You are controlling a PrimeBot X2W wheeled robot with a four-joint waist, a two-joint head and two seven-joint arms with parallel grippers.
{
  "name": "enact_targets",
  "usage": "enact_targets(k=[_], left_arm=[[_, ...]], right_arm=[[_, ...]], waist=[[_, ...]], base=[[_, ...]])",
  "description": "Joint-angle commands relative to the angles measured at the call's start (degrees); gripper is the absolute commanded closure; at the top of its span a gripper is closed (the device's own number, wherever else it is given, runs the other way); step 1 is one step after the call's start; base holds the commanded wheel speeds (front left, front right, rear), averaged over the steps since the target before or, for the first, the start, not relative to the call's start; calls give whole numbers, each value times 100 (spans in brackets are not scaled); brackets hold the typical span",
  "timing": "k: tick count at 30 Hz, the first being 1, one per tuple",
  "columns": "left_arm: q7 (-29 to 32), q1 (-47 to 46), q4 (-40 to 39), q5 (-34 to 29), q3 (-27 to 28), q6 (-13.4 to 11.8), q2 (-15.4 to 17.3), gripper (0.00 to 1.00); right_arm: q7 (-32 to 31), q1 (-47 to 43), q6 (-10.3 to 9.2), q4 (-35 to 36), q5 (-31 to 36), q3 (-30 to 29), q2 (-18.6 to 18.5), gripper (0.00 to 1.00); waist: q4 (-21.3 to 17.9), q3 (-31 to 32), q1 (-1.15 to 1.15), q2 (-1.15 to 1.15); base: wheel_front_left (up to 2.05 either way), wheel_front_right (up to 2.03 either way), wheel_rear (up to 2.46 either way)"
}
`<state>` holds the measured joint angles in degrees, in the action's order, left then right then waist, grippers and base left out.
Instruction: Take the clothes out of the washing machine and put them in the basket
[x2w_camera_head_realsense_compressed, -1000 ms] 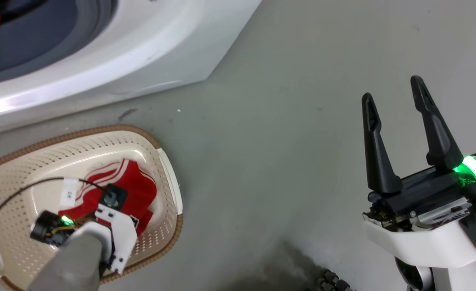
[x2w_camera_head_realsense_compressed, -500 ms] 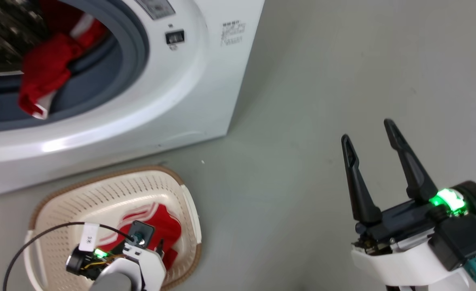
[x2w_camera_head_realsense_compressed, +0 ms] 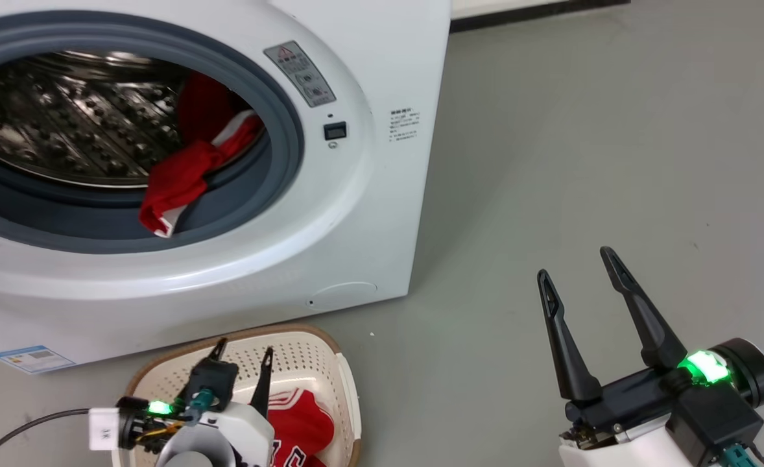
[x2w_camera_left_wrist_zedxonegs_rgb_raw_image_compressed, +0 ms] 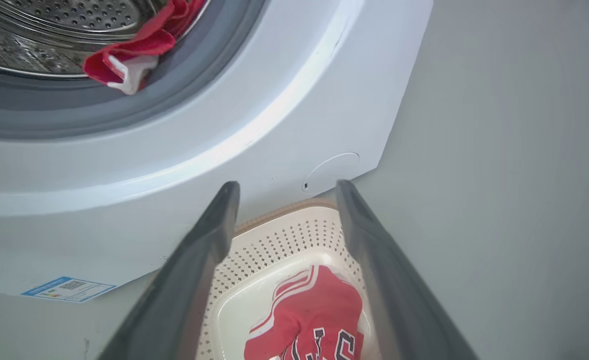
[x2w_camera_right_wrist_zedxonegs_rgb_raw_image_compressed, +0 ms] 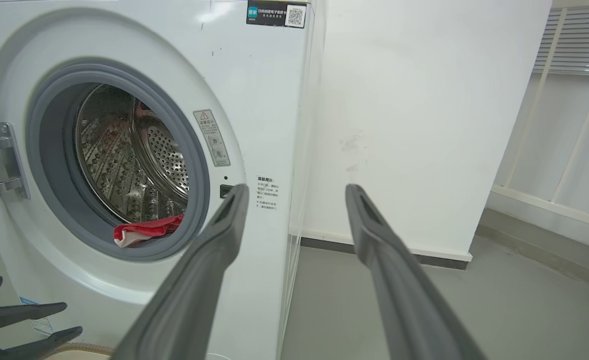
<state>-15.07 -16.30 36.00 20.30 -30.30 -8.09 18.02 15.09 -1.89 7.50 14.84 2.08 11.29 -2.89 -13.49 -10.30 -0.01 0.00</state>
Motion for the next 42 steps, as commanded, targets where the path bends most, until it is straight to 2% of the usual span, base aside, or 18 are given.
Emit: enact_targets(k=[1,6,11,20,28,35,36,42], left_arm=[[-14,70,-146,-51,73,-39,41,0],[-14,168,-729,-178,490,-141,185,0],[-14,-68,-990,-137,951,-167,317,0],[41,-1099,-812,-81,1478,-47,723,0],[755,-2385,-345,-87,1527,248,1193,0],[1735,-3623,85,-133,1381,636,1531,0],[1735,-3623,85,-133,1381,636,1531,0],[2643,-4505,491,15,1291,1034,1637,0]], right_arm=[[11,-75,-2,3,6,0,3,0],[11,-72,-2,7,-64,3,3,0],[11,-17,-2,50,-124,11,3,0],[11,212,-2,149,-255,40,4,0],[11,530,-2,283,-446,24,4,0],[11,824,-2,434,-625,-13,4,0],[11,824,-2,434,-625,-13,4,0],[11,1044,-2,536,-786,-41,4,0]], waist=[[50,76,1,0],[23,127,1,0],[-128,79,1,0],[-501,-319,1,0],[-712,-936,1,0],[-804,-1603,1,0],[-804,-1603,1,0],[-872,-2054,1,0]], base=[[0,0,0],[0,0,0],[0,0,0],[0,0,0],[0,0,0],[0,0,0],[0,0,0],[0,0,0]])
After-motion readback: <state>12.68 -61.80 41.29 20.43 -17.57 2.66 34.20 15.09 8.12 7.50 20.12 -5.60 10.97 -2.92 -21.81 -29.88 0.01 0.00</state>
